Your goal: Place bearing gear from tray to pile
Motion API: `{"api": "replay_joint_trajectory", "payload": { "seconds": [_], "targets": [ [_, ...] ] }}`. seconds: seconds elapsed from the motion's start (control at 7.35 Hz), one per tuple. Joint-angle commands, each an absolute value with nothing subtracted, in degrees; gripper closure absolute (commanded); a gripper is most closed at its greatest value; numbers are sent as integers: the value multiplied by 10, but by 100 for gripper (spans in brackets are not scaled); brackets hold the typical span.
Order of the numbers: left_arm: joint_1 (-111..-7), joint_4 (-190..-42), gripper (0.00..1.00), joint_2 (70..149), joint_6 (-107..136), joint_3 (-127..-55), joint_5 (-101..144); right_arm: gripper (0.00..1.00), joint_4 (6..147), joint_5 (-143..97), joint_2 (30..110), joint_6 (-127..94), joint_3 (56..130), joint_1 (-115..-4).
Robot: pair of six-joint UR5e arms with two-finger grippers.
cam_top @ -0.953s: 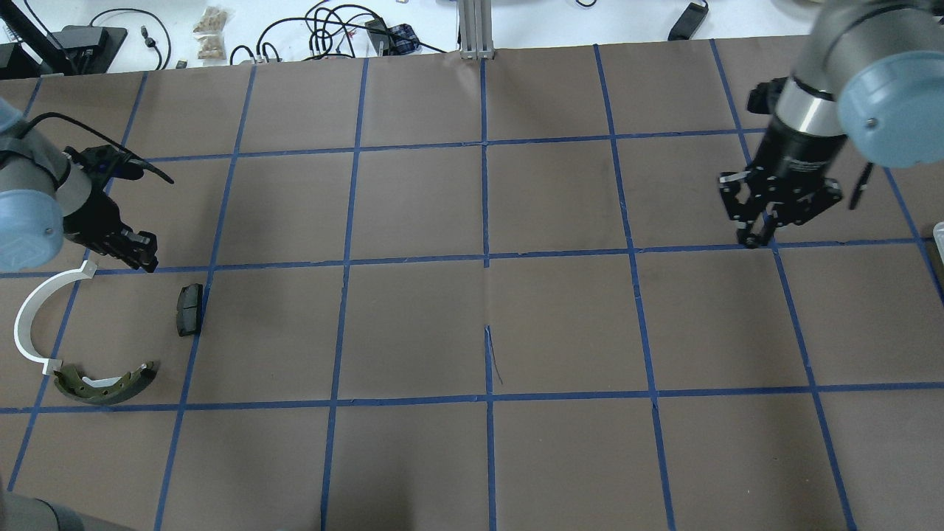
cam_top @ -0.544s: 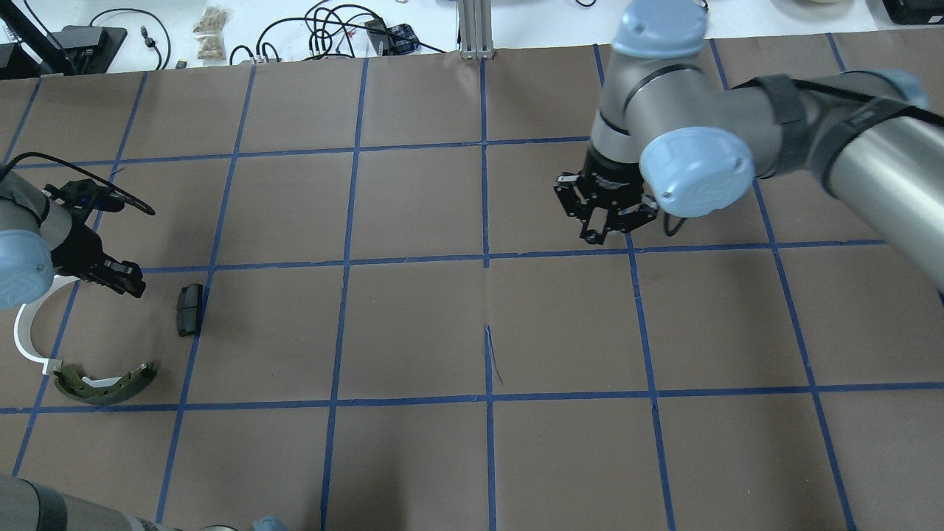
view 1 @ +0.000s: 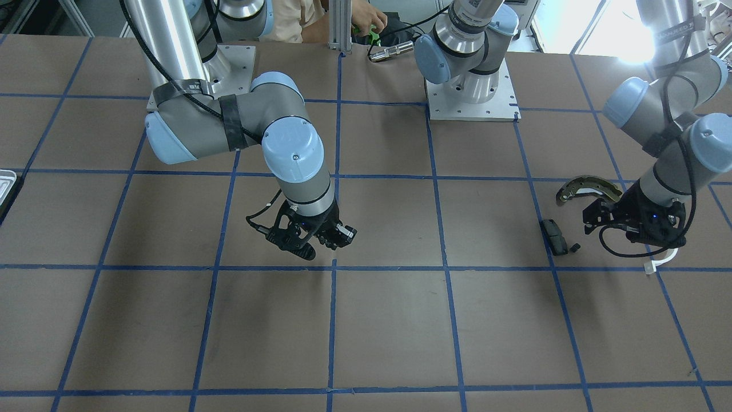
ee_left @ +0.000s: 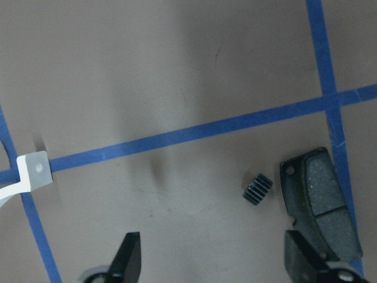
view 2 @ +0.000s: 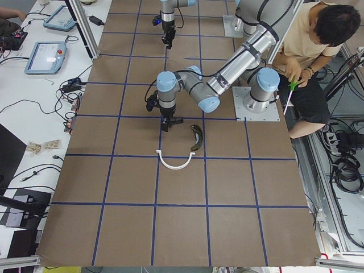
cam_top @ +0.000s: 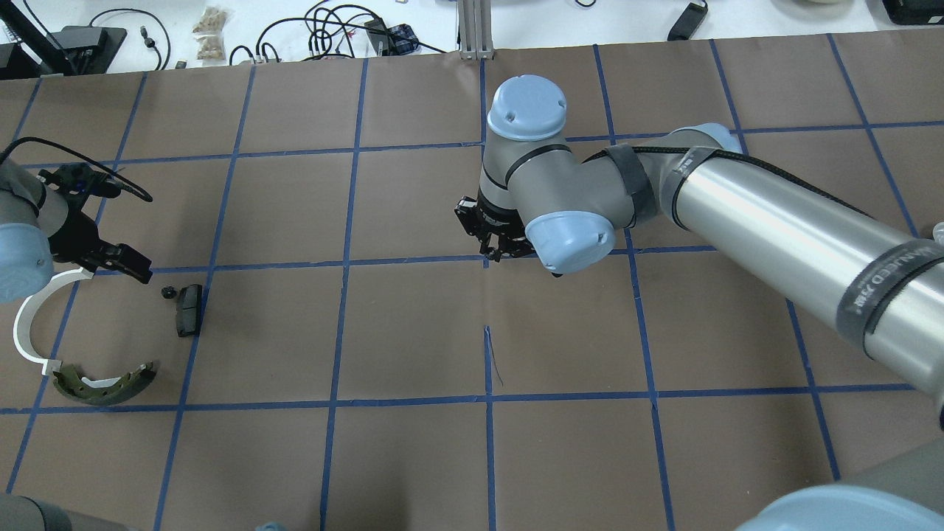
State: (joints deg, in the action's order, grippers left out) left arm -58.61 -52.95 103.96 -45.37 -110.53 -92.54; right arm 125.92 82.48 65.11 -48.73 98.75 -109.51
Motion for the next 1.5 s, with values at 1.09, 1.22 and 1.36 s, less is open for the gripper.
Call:
{"api": "replay_joint_trajectory", "payload": {
  "seconds": [1.09, 1.22, 1.36],
  "targets": [
    [-1025, -557, 0, 1072, 153, -1048, -877, 0, 840, 869, 838, -77, 785, -920],
    [-1058, -553, 0, 1104, 173, -1029, -836, 0, 841, 886, 854, -39, 792, -927],
    [-1090, -533, 0, 1127, 187, -1015, -838, 0, 852, 882, 856, -38, 813, -927]
  ]
}}
